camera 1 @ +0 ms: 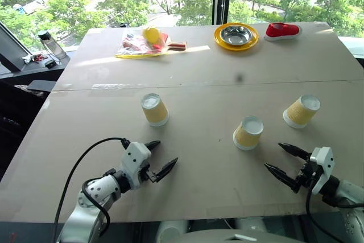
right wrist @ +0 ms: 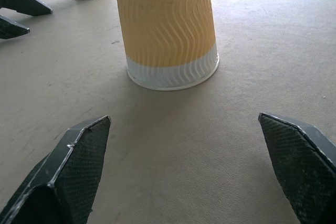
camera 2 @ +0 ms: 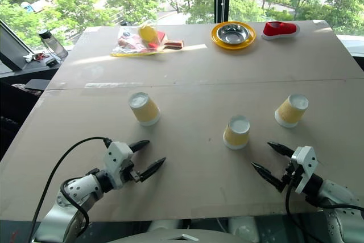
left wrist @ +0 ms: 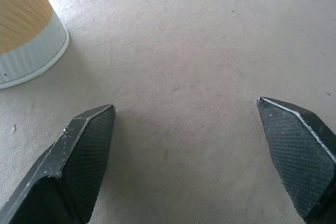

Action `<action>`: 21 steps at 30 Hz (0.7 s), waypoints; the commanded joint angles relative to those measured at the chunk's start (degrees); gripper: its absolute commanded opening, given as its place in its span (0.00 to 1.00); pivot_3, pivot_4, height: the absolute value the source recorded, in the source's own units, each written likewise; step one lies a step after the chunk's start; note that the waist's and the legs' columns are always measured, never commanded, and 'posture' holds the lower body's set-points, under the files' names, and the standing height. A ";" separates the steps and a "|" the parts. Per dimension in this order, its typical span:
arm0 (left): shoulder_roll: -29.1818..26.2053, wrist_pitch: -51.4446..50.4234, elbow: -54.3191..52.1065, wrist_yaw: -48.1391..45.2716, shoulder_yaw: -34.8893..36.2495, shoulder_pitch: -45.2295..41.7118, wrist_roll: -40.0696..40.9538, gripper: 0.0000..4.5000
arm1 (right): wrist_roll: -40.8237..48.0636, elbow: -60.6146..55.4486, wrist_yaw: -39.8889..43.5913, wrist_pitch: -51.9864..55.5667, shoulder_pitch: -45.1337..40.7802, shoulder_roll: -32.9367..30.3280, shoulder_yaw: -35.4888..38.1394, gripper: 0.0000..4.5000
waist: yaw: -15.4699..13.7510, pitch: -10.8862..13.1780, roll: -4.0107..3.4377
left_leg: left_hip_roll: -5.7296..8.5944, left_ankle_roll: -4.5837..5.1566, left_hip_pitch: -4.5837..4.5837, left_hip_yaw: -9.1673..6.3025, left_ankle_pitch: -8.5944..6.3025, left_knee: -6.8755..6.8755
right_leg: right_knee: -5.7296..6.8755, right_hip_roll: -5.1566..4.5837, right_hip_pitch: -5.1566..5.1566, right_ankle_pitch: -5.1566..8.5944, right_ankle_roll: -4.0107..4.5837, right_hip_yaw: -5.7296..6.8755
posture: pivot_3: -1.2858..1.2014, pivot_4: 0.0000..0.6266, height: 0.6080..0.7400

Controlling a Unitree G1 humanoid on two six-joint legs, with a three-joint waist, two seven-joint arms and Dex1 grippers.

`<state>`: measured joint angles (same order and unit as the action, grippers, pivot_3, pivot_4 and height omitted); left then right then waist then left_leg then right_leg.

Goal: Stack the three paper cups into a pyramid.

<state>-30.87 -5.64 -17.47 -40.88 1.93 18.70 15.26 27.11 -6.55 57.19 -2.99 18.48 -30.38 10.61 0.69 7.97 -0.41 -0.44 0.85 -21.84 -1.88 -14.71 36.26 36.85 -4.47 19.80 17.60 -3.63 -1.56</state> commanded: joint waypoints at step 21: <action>2.75 8.75 6.84 -4.79 -1.31 4.50 2.19 0.98 | 1.23 4.59 4.62 -4.46 -2.63 -2.96 3.69 1.00 | -0.08 0.03 0.04 | 0.07 0.05 -0.02 0.04 -0.03 0.00 | -0.06 -0.05 -0.01 -0.02 -0.03 0.01 | 0.52 0.24 1.00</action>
<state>-28.12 4.23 -12.72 -44.88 2.06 21.68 18.18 27.14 -0.57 61.39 -6.65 15.82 -33.32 12.97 0.61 8.00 -0.37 -0.36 0.90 -21.85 -1.84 -14.73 36.26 36.79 -4.52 19.79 17.58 -3.66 -1.55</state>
